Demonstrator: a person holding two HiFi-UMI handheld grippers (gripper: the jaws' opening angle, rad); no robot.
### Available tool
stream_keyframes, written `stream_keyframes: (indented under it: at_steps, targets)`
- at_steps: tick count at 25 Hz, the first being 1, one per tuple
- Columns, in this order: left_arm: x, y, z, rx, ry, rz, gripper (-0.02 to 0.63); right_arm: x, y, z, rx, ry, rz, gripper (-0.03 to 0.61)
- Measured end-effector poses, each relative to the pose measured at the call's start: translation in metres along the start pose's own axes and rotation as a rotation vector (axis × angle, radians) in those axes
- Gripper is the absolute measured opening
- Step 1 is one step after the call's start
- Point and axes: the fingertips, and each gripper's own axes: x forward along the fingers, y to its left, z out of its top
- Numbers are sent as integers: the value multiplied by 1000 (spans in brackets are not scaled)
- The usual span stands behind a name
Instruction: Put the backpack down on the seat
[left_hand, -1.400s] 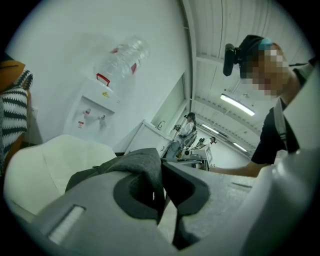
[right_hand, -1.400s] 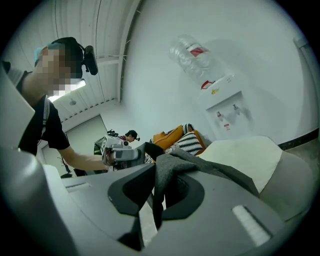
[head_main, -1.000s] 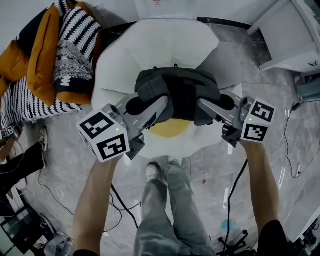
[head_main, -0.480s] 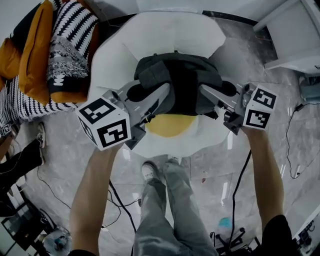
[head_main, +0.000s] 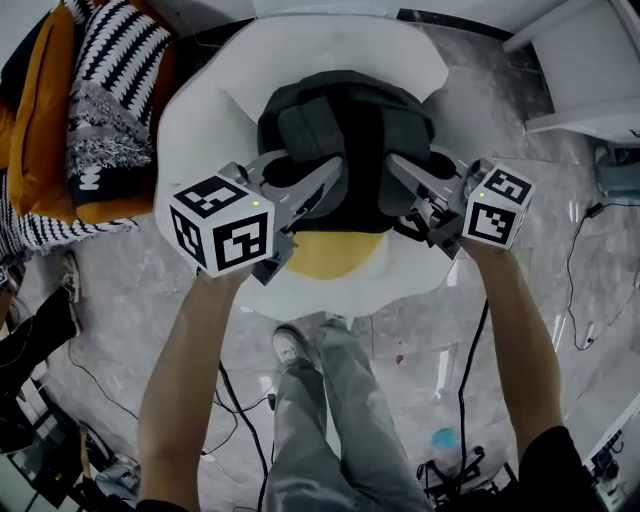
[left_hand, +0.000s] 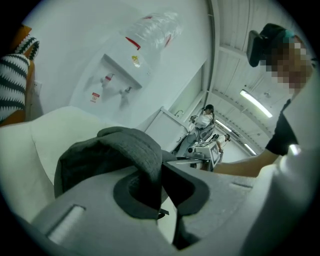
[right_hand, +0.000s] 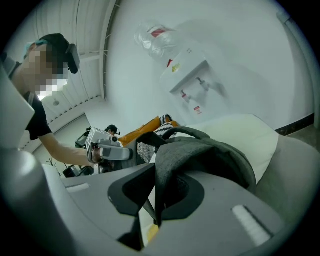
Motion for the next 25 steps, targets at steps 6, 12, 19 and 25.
stream_keyframes:
  at_steps: [6,12,19,25]
  targets:
    - [26,46,-35,-49,91,110,29,17,-45,-10,37,22,-62,40]
    - [37,79,-56,-41,184,191,29,30,-78,-22,78,31,-110,40]
    - [45,126,-101,-188,227,298,38,34,-109,-49,182,-8,-206,38]
    - [46,158,-113,-276,207,382,71,41,-130,-59,142,34,-310,41]
